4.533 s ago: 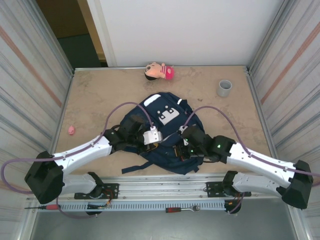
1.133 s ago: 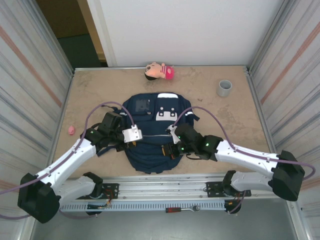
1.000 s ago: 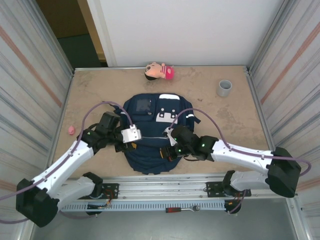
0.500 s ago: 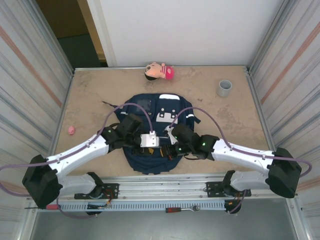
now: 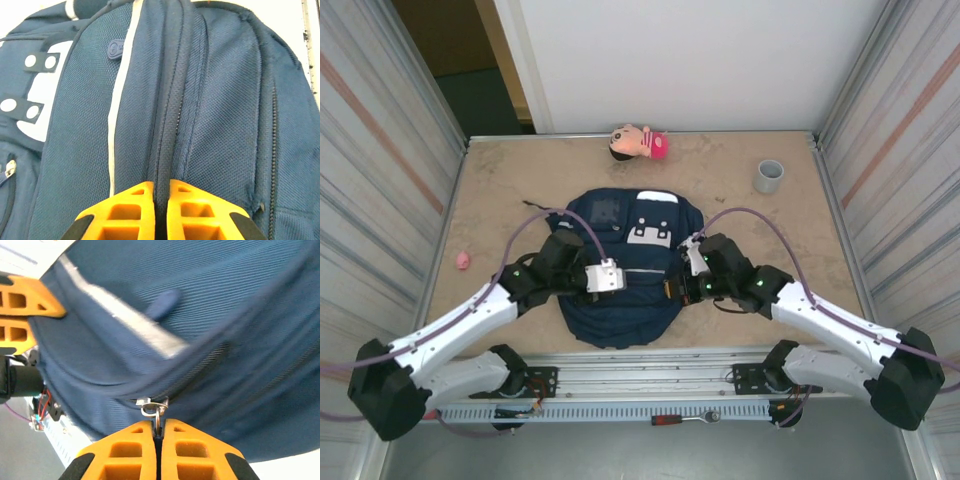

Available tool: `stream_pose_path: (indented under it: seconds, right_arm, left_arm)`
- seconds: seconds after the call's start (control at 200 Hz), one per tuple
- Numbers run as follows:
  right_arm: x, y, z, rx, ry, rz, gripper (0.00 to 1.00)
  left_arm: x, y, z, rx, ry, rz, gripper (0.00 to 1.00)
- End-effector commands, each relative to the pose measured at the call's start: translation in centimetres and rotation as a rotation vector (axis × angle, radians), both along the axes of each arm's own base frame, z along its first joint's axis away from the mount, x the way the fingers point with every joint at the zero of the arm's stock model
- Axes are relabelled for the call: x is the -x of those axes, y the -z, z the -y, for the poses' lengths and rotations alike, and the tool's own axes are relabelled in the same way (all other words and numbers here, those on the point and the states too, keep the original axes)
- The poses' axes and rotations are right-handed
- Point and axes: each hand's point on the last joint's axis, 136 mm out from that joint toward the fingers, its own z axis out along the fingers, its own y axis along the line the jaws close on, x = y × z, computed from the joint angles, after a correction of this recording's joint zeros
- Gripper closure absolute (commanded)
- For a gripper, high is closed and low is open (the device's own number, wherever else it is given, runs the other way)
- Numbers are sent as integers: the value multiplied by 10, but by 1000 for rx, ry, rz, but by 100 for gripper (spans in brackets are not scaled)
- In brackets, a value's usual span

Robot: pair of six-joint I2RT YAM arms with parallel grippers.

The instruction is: Pack the student bag

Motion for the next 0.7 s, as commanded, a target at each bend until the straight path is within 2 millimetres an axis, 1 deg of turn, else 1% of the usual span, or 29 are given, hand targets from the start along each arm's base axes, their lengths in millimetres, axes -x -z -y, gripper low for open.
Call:
stream_pose_path:
  seconds: [0.0,0.06,0.09,0.175,0.266,0.326,0.381,0.431,0.476,0.556,0.591,0.641,0.697]
  right_arm:
    - [6,9,15,56,-17,-23,100]
    - [6,5,6,27,-38,-20,100]
    - [7,4,2,19,-47,-20,100]
    - [8,0,-9,-1,-75,-5,100]
    - [8,-2,-14,-1,-92,2,100]
    - [8,-4,-15,-2,-97,3,100]
    - [8,-5,-16,-8,-99,7,100]
    - [9,-6,-17,-12,-102,8,100]
    - [8,-7,-17,-14,-102,8,100]
    - [9,-7,-17,-16,-102,6,100]
    - [9,-7,-18,-18,-105,7,100]
    - [10,-7,-18,-23,-108,6,100]
    - [10,-7,-18,-23,-108,3,100]
  left_arm:
    - [10,14,-31,-92,-41,-31,95]
    - [13,11,-29,-72,-28,-38,92]
    - [14,10,-27,-58,-21,-45,88]
    - [17,1,-15,-15,-3,-74,70]
    - [16,-12,4,24,19,-76,51]
    - [14,-17,20,42,27,-64,43]
    - [15,-19,35,50,58,-67,38]
    - [15,-20,46,49,77,-68,37]
    - [14,-15,54,32,88,-79,36]
    - [8,-9,66,25,89,-89,38]
    - [6,-6,69,21,86,-94,41]
    - [-1,-1,73,13,61,-89,48]
    - [-4,2,76,4,52,-95,59]
